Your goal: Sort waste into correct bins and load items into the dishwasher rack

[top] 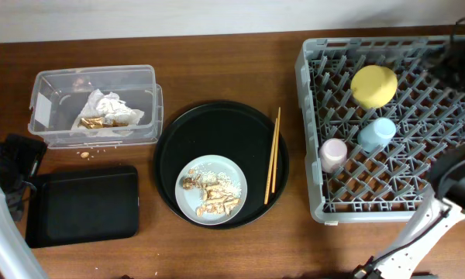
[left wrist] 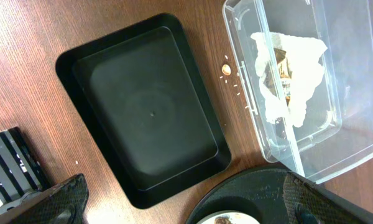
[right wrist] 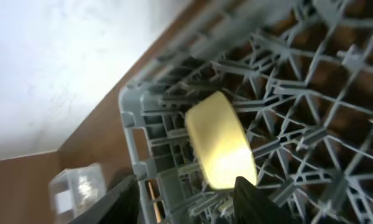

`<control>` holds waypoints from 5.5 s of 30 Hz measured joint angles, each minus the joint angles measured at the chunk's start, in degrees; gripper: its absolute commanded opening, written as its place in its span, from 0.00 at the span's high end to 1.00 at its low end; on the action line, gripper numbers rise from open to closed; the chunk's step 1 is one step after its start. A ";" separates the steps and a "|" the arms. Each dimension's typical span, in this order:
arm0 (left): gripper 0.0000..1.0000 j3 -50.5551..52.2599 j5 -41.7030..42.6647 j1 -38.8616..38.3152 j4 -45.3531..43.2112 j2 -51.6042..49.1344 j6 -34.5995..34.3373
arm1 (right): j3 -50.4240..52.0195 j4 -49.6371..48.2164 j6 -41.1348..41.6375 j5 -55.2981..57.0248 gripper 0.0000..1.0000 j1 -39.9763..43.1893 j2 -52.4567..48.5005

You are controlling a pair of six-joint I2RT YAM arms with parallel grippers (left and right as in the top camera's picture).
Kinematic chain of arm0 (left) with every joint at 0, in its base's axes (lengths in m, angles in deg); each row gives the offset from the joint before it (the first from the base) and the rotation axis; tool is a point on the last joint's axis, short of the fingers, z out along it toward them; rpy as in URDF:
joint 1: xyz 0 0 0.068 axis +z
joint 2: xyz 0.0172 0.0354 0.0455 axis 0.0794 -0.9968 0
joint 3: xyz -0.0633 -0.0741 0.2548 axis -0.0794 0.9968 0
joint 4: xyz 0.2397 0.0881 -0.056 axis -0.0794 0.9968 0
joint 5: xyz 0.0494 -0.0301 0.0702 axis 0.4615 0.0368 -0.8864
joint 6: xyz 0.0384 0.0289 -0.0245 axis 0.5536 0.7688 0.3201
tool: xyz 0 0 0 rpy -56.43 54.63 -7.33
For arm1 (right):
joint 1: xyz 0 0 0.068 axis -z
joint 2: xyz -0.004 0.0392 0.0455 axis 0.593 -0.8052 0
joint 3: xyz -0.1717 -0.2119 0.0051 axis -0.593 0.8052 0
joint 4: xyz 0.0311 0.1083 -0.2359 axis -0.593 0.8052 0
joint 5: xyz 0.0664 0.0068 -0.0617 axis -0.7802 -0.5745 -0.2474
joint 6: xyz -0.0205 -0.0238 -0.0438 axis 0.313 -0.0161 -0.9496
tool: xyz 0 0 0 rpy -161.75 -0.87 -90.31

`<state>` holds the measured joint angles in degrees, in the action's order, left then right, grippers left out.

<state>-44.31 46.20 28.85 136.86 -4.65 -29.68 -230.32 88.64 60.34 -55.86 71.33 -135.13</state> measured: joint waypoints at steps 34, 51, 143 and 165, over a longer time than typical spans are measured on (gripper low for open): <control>0.01 0.00 0.00 0.00 0.00 0.00 0.00 | 1.27 3.98 5.18 47.54 0.96 -16.02 -4.20; 0.01 0.00 0.00 0.00 -0.02 0.00 0.00 | -14.21 15.63 4.04 23.96 0.01 -35.87 22.16; 0.01 0.00 0.00 0.00 0.00 0.00 0.00 | 68.15 -33.77 39.65 51.91 0.29 -66.97 19.23; 0.01 0.00 0.00 0.00 0.00 0.00 0.00 | 68.15 -33.73 39.82 51.91 0.85 -66.97 18.78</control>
<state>-44.31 46.20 28.85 136.86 -4.65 -29.68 -162.17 54.92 100.16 -3.95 4.36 -116.35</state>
